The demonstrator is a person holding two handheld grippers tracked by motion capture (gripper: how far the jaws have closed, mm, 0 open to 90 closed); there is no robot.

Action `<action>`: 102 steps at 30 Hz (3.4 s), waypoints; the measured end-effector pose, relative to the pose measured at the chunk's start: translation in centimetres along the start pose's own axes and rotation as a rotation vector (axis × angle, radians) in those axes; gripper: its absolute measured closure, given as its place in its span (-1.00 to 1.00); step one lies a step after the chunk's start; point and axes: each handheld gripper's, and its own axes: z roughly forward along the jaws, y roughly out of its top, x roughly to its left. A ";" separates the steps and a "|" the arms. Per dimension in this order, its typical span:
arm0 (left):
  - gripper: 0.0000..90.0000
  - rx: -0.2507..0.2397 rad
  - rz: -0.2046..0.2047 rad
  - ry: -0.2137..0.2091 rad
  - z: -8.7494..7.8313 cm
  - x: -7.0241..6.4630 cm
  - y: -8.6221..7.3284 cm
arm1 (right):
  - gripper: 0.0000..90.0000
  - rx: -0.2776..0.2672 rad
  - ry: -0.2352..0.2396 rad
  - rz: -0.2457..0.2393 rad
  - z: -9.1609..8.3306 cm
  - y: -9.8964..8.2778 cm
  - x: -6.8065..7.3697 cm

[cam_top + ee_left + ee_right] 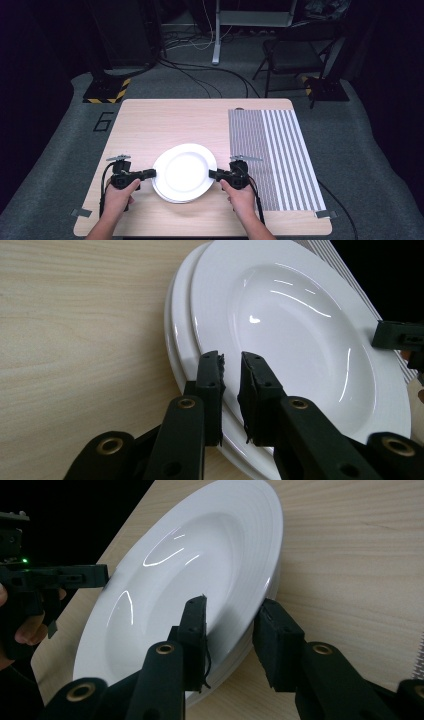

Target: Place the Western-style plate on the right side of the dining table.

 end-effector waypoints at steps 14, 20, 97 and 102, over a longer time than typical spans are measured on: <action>0.76 -0.005 -0.007 0.000 0.1 -0.1 -0.1 | 0.55 0.013 0.023 0.054 0.1 0.3 -0.4; 0.74 -0.002 0.002 -0.010 0.2 0.0 0.0 | 0.60 0.008 0.046 0.063 -0.4 0.3 -0.6; 0.51 0.004 0.004 -0.044 1.5 -0.6 0.1 | 0.72 -0.018 0.111 0.161 -1.7 0.2 -0.9; 0.51 0.003 0.003 -0.048 1.7 -0.6 0.2 | 0.72 -0.017 0.103 0.160 -1.7 0.2 -0.9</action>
